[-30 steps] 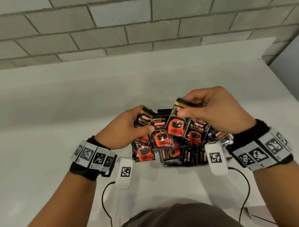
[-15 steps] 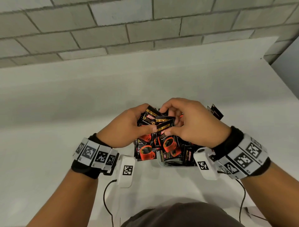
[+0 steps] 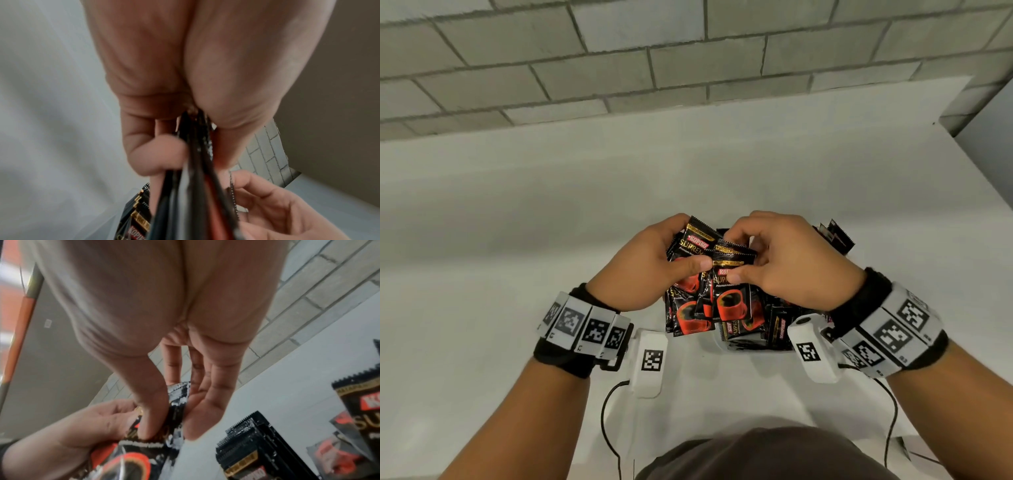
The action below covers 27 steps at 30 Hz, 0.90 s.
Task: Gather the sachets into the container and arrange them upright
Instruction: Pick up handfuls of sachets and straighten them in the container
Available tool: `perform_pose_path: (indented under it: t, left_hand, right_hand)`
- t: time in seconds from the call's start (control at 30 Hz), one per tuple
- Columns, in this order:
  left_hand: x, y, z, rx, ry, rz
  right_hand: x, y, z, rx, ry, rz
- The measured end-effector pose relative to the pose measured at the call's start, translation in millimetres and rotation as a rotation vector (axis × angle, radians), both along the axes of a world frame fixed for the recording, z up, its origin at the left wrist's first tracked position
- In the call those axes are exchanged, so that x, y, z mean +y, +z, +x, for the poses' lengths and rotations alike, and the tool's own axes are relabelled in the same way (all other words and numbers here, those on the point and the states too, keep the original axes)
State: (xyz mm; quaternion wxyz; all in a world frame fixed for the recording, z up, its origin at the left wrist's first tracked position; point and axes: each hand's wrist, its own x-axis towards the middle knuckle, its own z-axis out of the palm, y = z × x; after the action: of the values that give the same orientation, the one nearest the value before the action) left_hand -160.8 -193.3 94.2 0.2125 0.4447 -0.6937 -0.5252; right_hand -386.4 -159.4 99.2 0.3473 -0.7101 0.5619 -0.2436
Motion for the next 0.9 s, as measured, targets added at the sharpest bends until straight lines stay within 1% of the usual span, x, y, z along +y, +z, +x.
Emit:
perform_pose_path:
  t: [0.1, 0.2, 0.27, 0.43, 0.63, 0.9]
  left_hand:
    - [0, -2, 1, -0.003, 0.049, -0.052]
    - [-1, -2, 0, 0.027, 0.103, -0.081]
    - [-1, -2, -1, 0.037, 0.105, -0.097]
    - [-3, -3, 2, -0.002, 0.085, -0.092]
    - [-2, -4, 2, -0.023, 0.067, -0.099]
    - [-1, -4, 2, -0.017, 0.065, -0.107]
  right_hand:
    - [1, 2, 0, -0.051, -0.008, 0.039]
    - [3, 2, 7, -0.077, -0.013, 0.018]
    - [5, 1, 11, -0.086, -0.027, -0.008]
    - [6, 2, 16, -0.016, -0.073, -0.066]
    - [3, 0, 19, 0.073, -0.083, -0.058]
    - [2, -4, 18, 0.033, -0.115, -0.079]
